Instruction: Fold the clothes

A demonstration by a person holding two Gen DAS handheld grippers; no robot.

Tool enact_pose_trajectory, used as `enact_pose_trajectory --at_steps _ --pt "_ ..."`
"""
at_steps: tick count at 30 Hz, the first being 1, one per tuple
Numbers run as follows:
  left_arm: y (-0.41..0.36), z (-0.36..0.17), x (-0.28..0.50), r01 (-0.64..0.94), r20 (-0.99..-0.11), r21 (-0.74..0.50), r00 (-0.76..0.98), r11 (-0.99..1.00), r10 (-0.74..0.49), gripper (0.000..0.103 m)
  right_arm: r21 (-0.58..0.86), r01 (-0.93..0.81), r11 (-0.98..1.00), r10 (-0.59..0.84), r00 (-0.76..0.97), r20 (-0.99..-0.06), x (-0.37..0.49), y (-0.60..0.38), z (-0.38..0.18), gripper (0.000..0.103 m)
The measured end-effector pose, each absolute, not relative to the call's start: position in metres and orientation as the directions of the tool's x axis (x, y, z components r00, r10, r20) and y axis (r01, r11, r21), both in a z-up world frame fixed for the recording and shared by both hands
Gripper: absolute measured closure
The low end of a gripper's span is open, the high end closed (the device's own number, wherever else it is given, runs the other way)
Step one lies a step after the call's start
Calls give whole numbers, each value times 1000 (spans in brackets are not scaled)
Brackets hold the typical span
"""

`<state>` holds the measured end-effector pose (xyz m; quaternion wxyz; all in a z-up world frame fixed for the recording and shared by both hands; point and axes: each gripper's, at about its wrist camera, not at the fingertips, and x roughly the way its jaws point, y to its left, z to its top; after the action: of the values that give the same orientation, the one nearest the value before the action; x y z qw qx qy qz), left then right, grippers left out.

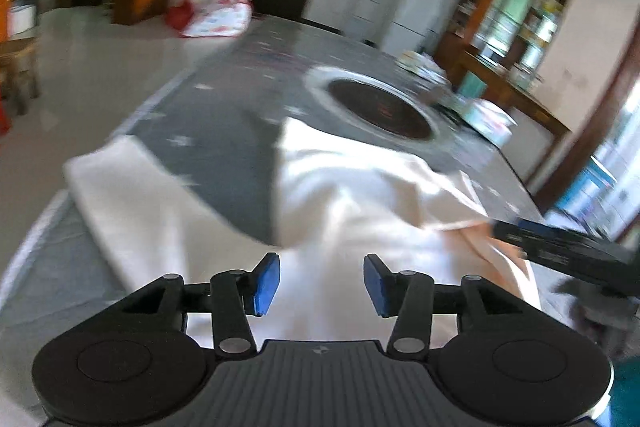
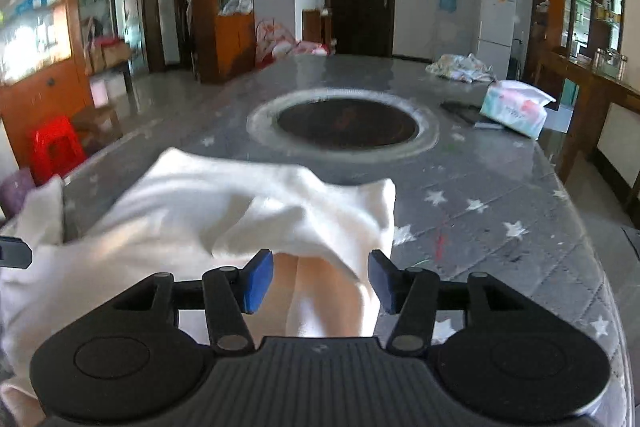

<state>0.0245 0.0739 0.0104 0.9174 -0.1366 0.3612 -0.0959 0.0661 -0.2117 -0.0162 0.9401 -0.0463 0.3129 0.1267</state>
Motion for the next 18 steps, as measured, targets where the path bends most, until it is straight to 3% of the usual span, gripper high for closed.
enact_pose_trajectory --at_steps 2,3,4,7,14,18 --pt "57 7 27 131 -641 -325 698 937 -320 53 -34 -269 963 195 773 -603 68 -207 -23 56" --pt "48 5 29 157 -643 -328 685 932 -342 53 -42 -270 962 191 776 -602 69 -205 -26 68" --pt "41 3 29 178 -646 -328 675 928 -357 53 -31 -266 963 195 777 -599 70 -206 -26 87" --pt "19 -4 30 232 -655 -328 643 916 -398 53 19 -223 975 193 798 -571 68 -217 -22 99" --pt "-14 -19 22 322 -683 -316 575 892 -450 53 -27 -70 997 49 875 -481 36 -260 4 100" --pt "-20 -20 18 338 -684 -298 577 893 -446 51 -20 59 998 -61 877 -477 18 -291 7 100"
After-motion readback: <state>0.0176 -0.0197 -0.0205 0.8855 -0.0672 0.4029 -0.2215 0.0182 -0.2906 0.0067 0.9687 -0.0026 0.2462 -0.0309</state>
